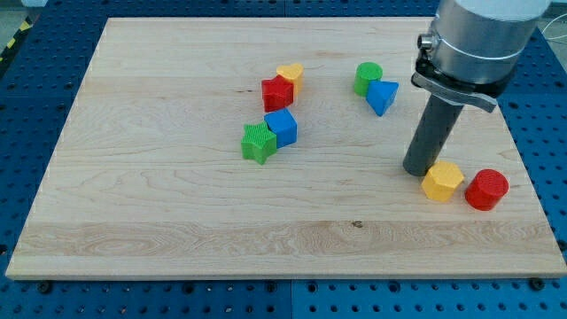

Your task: Slide the blue triangle along with the green star slightly left

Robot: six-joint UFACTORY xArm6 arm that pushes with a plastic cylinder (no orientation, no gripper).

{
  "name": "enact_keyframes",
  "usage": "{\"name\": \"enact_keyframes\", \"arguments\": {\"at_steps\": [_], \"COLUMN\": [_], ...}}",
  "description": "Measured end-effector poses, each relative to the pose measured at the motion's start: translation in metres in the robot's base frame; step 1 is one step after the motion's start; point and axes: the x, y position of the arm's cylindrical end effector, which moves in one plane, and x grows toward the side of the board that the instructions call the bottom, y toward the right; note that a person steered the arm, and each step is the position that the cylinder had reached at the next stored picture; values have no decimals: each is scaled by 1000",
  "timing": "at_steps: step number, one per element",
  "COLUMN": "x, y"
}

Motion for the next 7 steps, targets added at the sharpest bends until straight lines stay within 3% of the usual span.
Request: {"name": "enact_keyframes", "arguments": {"at_steps": [3,5,7], "x": [21,6,-41], "y": [25,-47,-75]}}
